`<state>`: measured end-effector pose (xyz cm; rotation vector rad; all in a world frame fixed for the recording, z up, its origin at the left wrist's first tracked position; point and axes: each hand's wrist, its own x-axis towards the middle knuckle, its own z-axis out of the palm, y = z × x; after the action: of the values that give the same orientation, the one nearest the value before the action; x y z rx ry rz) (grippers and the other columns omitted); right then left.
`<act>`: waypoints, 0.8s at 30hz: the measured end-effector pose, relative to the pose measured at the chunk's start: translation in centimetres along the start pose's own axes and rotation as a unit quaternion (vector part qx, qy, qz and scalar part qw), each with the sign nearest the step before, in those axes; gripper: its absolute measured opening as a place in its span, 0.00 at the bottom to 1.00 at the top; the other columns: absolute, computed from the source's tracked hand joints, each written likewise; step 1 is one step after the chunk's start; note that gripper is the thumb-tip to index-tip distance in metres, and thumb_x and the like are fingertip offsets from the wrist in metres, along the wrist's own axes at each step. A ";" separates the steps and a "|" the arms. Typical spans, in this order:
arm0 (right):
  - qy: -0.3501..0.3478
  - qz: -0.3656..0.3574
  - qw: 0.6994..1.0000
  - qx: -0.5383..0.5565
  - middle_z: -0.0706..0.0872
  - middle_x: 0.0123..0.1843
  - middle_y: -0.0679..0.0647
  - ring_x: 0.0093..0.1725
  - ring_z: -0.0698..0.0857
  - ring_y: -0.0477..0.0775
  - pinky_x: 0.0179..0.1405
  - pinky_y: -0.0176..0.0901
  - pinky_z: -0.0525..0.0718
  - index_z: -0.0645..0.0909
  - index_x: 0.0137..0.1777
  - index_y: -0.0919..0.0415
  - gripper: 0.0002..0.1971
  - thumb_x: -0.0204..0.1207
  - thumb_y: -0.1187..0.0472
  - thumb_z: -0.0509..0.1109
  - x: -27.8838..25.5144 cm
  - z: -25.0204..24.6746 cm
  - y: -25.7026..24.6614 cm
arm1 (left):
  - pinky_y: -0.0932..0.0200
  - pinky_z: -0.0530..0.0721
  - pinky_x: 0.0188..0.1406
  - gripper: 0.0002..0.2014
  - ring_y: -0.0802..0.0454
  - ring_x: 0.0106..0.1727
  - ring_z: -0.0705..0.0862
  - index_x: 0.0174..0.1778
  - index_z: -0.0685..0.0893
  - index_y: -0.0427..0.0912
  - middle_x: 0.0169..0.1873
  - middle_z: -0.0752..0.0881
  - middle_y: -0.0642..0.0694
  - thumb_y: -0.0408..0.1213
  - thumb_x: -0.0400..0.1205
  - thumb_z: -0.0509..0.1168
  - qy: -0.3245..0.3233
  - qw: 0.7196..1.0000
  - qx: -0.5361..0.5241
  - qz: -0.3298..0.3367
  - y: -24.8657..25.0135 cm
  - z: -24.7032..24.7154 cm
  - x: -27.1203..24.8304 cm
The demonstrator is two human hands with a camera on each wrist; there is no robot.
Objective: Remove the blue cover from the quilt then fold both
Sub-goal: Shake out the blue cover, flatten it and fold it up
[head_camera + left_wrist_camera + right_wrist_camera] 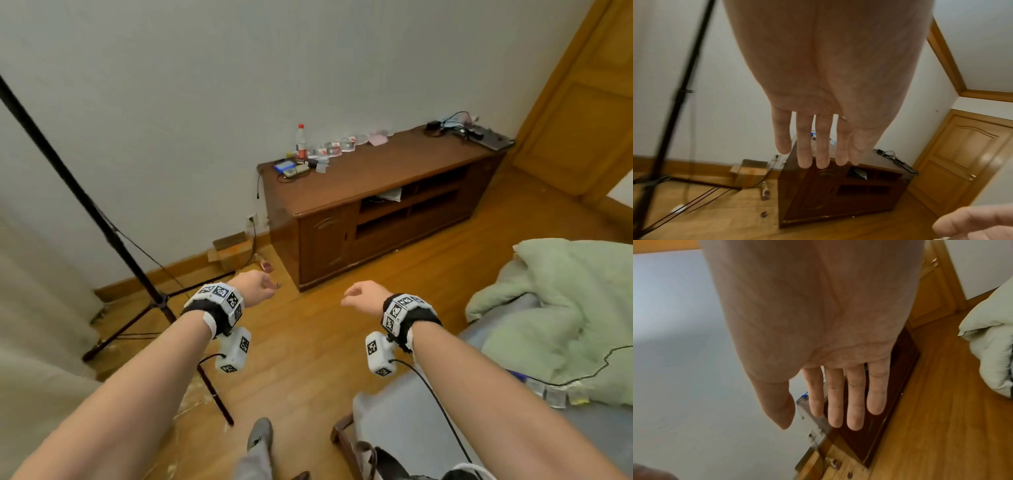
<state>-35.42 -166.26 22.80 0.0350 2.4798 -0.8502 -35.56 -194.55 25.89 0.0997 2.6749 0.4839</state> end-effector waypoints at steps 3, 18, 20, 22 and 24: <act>0.027 0.044 0.998 0.037 0.85 0.65 0.50 0.60 0.85 0.52 0.65 0.53 0.83 0.81 0.67 0.53 0.21 0.76 0.47 0.73 6.5 -3.2 -0.7 | 0.56 0.81 0.63 0.14 0.50 0.63 0.83 0.65 0.84 0.49 0.63 0.85 0.50 0.42 0.85 0.61 -0.020 0.999 0.014 0.044 1.3 -4.0 10.0; 0.133 0.157 0.962 0.179 0.85 0.63 0.49 0.59 0.86 0.52 0.65 0.53 0.82 0.81 0.67 0.53 0.19 0.78 0.48 0.72 33.8 -30.3 10.2 | 0.55 0.78 0.69 0.16 0.51 0.66 0.81 0.70 0.80 0.50 0.67 0.81 0.50 0.42 0.86 0.61 -0.188 0.944 0.135 0.236 26.3 -13.6 53.8; 0.144 0.167 0.955 0.199 0.85 0.64 0.50 0.60 0.85 0.52 0.65 0.54 0.83 0.80 0.68 0.52 0.19 0.79 0.49 0.72 37.1 -35.7 13.0 | 0.55 0.79 0.69 0.15 0.52 0.65 0.81 0.69 0.81 0.51 0.66 0.82 0.51 0.43 0.86 0.62 -0.189 0.945 0.139 0.229 31.2 -15.1 59.6; 0.170 0.173 0.947 0.209 0.85 0.64 0.49 0.61 0.85 0.53 0.66 0.55 0.83 0.80 0.68 0.52 0.18 0.79 0.50 0.71 40.4 -42.2 15.8 | 0.56 0.78 0.68 0.15 0.53 0.64 0.81 0.68 0.81 0.53 0.66 0.82 0.52 0.43 0.85 0.62 -0.176 0.942 0.151 0.243 36.7 -16.8 65.3; 0.225 0.186 0.931 0.218 0.85 0.64 0.49 0.61 0.85 0.53 0.67 0.56 0.83 0.81 0.67 0.52 0.18 0.79 0.50 0.72 42.6 -48.3 18.9 | 0.57 0.77 0.67 0.15 0.53 0.64 0.81 0.68 0.81 0.52 0.65 0.81 0.53 0.43 0.85 0.61 -0.163 0.940 0.153 0.258 42.1 -17.9 70.5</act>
<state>-91.25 -128.96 24.17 0.9178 2.4944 -1.3109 -107.27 -150.84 28.44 0.9079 2.3520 0.1716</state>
